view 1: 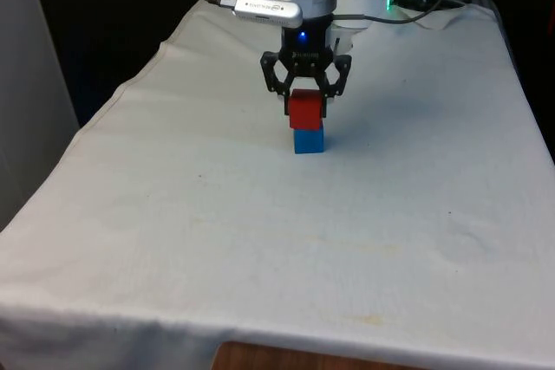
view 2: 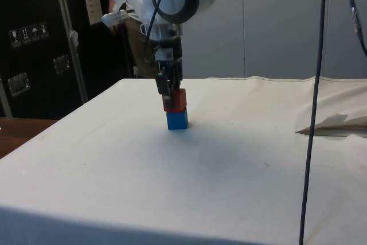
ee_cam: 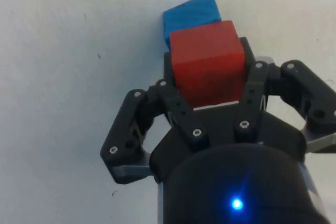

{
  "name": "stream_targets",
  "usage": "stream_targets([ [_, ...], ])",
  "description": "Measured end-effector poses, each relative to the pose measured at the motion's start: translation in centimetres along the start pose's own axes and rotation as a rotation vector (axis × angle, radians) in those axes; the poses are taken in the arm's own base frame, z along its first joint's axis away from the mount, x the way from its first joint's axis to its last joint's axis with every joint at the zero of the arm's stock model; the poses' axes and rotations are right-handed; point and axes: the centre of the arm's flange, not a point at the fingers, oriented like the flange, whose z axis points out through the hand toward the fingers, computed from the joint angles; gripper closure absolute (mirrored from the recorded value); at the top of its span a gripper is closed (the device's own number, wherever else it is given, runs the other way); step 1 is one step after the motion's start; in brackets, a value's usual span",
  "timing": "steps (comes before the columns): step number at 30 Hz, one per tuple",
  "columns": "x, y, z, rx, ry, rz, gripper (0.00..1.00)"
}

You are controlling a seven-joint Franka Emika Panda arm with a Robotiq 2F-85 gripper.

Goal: Stack the two cubes.

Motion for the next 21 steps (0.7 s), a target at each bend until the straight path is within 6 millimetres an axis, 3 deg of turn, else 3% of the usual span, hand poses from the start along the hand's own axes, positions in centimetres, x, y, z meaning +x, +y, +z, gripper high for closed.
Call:
stream_targets([
  [3, 0.01, -0.05, 0.0, 0.001, 0.0, 0.0, 0.48],
  [4, 0.01, -0.05, 0.0, 0.001, 0.0, 0.0, 0.48],
  [9, 0.0, -0.05, 0.01, 0.002, -0.001, 0.001, 0.0],
  [21, 0.24, -0.15, -0.76, 0.004, 0.007, -0.001, 0.0],
])
